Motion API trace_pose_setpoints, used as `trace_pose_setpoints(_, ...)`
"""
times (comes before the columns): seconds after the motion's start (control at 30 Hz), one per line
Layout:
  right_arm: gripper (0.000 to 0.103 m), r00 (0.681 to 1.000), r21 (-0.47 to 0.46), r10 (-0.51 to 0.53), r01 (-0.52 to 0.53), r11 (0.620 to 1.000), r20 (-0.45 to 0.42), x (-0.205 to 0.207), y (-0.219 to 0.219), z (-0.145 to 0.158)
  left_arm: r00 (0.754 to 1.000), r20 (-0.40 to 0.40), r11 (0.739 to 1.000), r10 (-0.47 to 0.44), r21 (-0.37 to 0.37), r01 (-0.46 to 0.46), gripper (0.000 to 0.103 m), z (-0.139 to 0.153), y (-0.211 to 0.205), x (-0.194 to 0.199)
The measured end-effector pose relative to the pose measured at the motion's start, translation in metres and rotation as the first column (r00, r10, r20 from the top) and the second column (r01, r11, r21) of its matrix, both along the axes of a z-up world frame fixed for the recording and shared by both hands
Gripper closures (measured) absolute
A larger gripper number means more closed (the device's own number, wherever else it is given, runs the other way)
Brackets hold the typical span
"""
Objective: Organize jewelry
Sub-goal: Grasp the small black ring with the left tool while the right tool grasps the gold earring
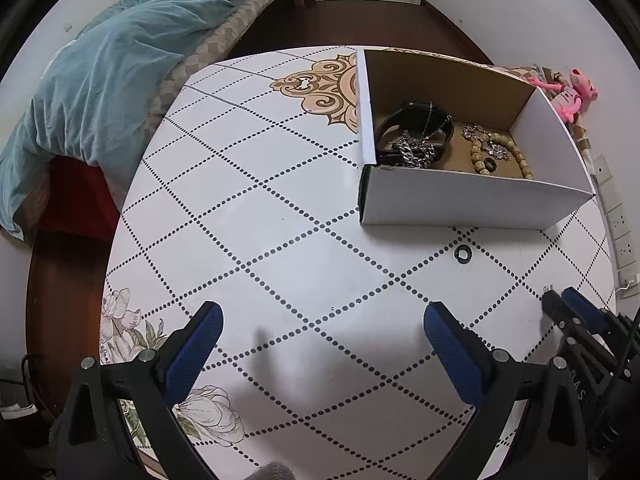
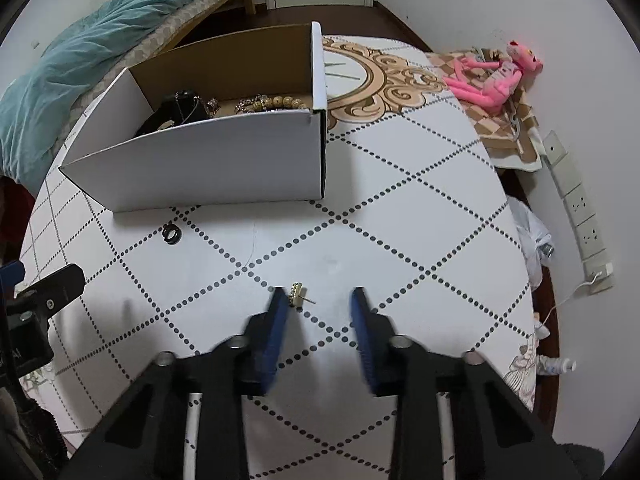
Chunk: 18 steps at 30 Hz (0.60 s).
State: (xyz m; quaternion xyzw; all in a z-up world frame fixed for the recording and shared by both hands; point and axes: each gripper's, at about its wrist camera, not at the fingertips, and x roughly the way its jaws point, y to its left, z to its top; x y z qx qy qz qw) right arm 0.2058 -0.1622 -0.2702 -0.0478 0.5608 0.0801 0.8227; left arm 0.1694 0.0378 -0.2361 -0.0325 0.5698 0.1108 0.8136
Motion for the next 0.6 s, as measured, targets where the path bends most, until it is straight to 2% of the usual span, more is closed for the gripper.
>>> trace_pose_setpoints(0.07, 0.101, 1.000, -0.001, 0.012, -0.012, 1.000, 0.011, -0.001, 0.000, 0.000, 1.000, -0.001, 1.000, -0.005, -0.007, 0.005, 0.001, -0.002, -0.002, 0.001)
trace_pose_setpoints(0.1, 0.103, 1.000, 0.009, 0.016, -0.016, 1.000, 0.013, -0.002, -0.001, 0.001, 1.000, -0.002, 1.000, -0.008, -0.012, 0.008, 0.001, -0.003, -0.004, 0.002)
trace_pose_setpoints(0.2, 0.103, 1.000, 0.033, 0.003, -0.004, 0.999, 0.030, -0.003, -0.008, 0.003, 1.000, 0.002, 0.999, -0.013, -0.042, 0.013, 0.001, -0.006, -0.009, 0.006)
trace_pose_setpoints(0.47, 0.103, 0.991, 0.168, -0.125, 0.114, 0.979, 0.055, 0.001, -0.062, 0.026, 0.997, 0.034, 0.988, -0.076, -0.135, 0.080, 0.002, -0.015, -0.039, 0.031)
trace_pose_setpoints(0.53, 0.103, 0.989, 0.187, -0.140, 0.129, 0.974, 0.047, 0.002, -0.070, 0.029, 0.994, 0.031, 0.985, -0.104, -0.132, 0.107, 0.014, -0.020, -0.047, 0.038)
trace_pose_setpoints(0.6, 0.103, 0.990, 0.198, -0.134, 0.123, 0.972, 0.042, 0.003, -0.073, 0.030, 0.992, 0.013, 0.984, -0.123, -0.131, 0.124, 0.040, -0.026, -0.052, 0.043)
